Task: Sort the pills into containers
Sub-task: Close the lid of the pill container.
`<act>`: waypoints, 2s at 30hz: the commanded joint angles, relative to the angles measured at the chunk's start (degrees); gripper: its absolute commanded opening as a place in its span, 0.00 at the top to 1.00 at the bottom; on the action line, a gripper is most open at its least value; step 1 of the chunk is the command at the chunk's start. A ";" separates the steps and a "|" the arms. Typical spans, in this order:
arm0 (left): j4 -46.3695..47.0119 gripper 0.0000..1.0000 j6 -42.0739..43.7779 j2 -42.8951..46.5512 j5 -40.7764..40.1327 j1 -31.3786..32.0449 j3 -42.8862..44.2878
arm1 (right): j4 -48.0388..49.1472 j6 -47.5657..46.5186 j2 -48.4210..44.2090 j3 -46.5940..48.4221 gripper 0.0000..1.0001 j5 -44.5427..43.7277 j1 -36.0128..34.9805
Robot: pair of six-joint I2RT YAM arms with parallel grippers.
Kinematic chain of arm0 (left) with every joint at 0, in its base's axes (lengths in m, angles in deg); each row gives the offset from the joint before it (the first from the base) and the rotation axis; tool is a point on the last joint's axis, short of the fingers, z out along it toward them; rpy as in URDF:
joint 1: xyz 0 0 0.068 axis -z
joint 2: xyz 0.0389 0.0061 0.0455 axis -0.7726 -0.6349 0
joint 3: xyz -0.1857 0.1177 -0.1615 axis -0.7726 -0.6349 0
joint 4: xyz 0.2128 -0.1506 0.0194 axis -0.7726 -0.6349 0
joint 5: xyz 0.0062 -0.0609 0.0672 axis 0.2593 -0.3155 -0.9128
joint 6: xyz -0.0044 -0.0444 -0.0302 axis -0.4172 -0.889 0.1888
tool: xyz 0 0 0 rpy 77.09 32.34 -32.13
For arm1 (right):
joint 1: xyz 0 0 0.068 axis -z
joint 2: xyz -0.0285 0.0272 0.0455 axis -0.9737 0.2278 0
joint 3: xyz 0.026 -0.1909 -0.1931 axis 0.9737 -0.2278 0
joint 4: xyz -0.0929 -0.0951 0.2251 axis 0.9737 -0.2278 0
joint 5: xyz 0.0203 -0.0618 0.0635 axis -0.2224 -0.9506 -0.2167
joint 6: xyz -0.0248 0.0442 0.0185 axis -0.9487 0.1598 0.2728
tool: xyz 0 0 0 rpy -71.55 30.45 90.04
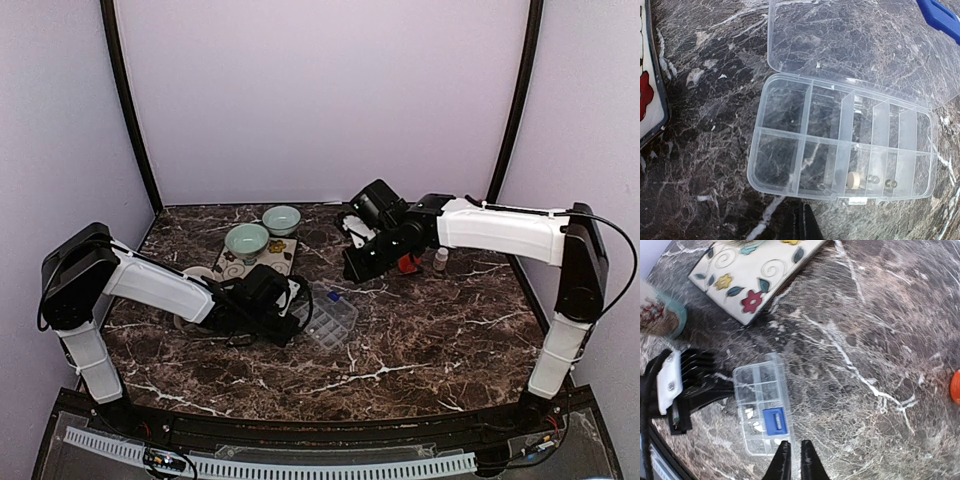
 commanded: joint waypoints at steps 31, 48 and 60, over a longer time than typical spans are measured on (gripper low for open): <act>-0.23 1.00 -1.13 0.66 1.49 -0.44 -1.33 | 5.14 0.79 5.12 -5.42 1.00 14.05 -0.29; 0.12 1.00 -1.28 1.16 1.89 -0.44 -2.12 | 4.88 0.07 8.24 -3.79 0.99 17.44 -2.59; -0.23 1.00 -2.27 2.78 2.34 -0.44 -4.45 | 4.36 -0.65 12.12 -0.65 0.98 19.09 -4.00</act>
